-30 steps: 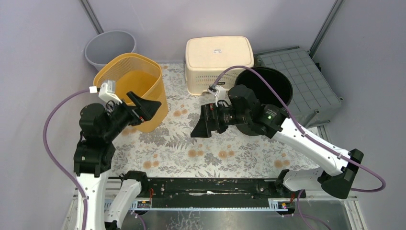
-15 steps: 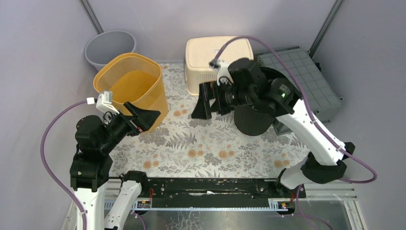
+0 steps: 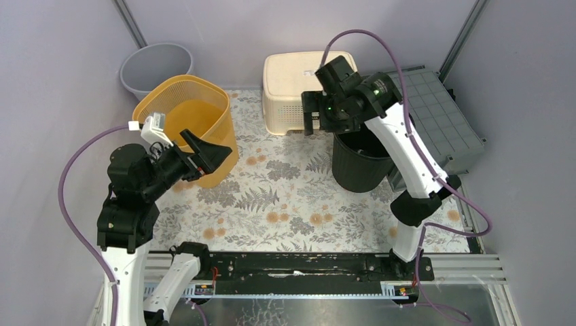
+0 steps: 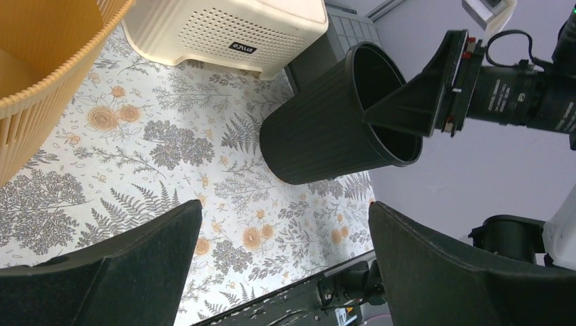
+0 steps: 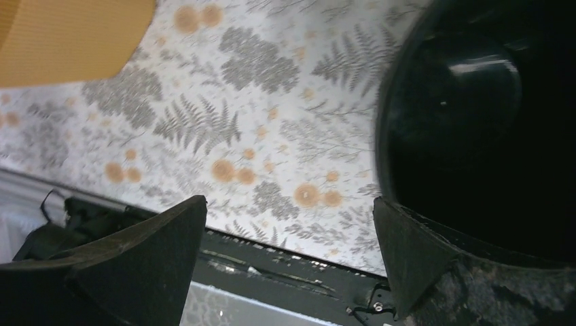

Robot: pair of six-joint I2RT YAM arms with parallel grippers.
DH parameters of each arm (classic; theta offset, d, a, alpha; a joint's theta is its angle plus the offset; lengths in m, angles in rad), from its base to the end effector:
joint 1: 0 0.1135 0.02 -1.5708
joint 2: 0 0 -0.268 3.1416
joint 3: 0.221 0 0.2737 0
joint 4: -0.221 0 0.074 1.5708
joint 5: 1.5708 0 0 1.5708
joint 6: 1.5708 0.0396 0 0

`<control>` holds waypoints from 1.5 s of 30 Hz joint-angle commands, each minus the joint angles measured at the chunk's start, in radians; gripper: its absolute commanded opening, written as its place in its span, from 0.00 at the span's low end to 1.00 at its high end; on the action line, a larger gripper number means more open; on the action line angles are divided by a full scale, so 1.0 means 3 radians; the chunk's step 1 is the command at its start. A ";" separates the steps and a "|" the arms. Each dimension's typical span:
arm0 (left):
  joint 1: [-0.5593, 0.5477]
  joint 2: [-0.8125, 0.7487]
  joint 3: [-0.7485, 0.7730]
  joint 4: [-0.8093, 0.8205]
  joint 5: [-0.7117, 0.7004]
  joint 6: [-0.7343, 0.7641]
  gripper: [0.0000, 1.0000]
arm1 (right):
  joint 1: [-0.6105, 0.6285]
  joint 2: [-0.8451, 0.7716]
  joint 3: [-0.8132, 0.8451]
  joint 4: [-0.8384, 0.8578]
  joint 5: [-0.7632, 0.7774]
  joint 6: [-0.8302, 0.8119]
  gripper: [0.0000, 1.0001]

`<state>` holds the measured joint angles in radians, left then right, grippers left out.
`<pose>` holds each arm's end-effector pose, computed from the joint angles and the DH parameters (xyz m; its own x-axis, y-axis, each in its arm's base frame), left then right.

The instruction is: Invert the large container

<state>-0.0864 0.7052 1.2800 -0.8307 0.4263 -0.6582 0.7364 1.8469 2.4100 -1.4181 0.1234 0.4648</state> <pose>0.1121 -0.0261 0.4549 -0.4913 -0.5165 -0.7013 0.2232 0.7037 -0.6746 0.2709 0.2390 0.4791 -0.7717 -0.0991 -0.6282 -0.2917 0.9329 0.2111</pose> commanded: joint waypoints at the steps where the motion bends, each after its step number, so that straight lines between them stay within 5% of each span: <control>1: -0.0080 0.0097 0.0093 -0.0028 0.0026 0.0125 1.00 | -0.0224 -0.0083 0.0065 -0.0142 0.0357 -0.0115 1.00; 32: -0.0164 0.0197 0.0081 -0.0115 -0.0004 0.0230 1.00 | -0.0302 0.0371 -0.0629 -0.0146 0.0424 -0.0234 0.66; 39: -0.0168 0.0182 0.0063 -0.0115 -0.0015 0.0236 1.00 | -0.0325 0.0466 -0.0567 -0.0146 0.0374 -0.0268 0.42; 45: -0.0169 0.0192 0.0078 -0.0115 -0.0016 0.0238 1.00 | -0.0333 0.0490 -0.0564 -0.0146 0.0289 -0.0298 0.04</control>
<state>-0.1303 0.7673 1.2972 -0.8757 0.4210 -0.6094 0.6399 1.9850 2.2185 -1.4528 0.2367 0.3794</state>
